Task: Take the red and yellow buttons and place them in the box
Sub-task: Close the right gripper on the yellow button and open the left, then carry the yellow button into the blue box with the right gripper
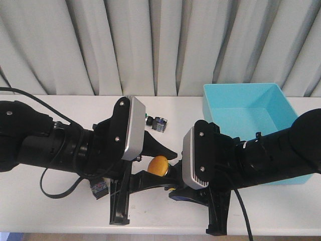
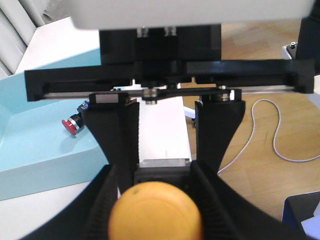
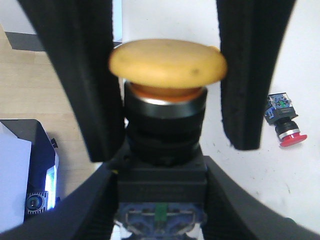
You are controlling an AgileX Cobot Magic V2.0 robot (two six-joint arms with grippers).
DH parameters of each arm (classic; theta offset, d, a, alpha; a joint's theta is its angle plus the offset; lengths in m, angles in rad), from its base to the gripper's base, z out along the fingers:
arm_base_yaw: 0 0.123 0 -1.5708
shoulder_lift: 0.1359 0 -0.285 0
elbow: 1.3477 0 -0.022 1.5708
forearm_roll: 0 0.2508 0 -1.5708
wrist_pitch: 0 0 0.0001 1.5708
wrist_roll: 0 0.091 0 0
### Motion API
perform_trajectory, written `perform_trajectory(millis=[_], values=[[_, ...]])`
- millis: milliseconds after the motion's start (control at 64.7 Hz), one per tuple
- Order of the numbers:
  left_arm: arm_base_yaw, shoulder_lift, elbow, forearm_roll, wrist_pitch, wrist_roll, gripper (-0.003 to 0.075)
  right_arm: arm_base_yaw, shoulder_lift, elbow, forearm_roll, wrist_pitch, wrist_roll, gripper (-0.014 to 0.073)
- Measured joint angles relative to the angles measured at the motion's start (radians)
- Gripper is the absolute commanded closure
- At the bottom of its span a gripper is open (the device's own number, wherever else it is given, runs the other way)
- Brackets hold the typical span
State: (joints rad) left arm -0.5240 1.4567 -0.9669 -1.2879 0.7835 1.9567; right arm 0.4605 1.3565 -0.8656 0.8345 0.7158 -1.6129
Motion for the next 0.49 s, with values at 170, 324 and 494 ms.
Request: perform_trajectory(millis=[170,324,494], values=[[0.000,0.000,0.000,0.000,0.000,0.000,0.0489,0.000,0.000,0.000,0.000,0.000,0.000,0.0399],[0.000,0.000,0.000,0.000,0.009,0.000,0.0259,0.000,0.000,0.000,0.000,0.003,0.000,0.0398],[0.000,0.000,0.000,-0.003,0.027,0.000,0.0088,0.000,0.000,0.000,0.000,0.003,0.000,0.0398]])
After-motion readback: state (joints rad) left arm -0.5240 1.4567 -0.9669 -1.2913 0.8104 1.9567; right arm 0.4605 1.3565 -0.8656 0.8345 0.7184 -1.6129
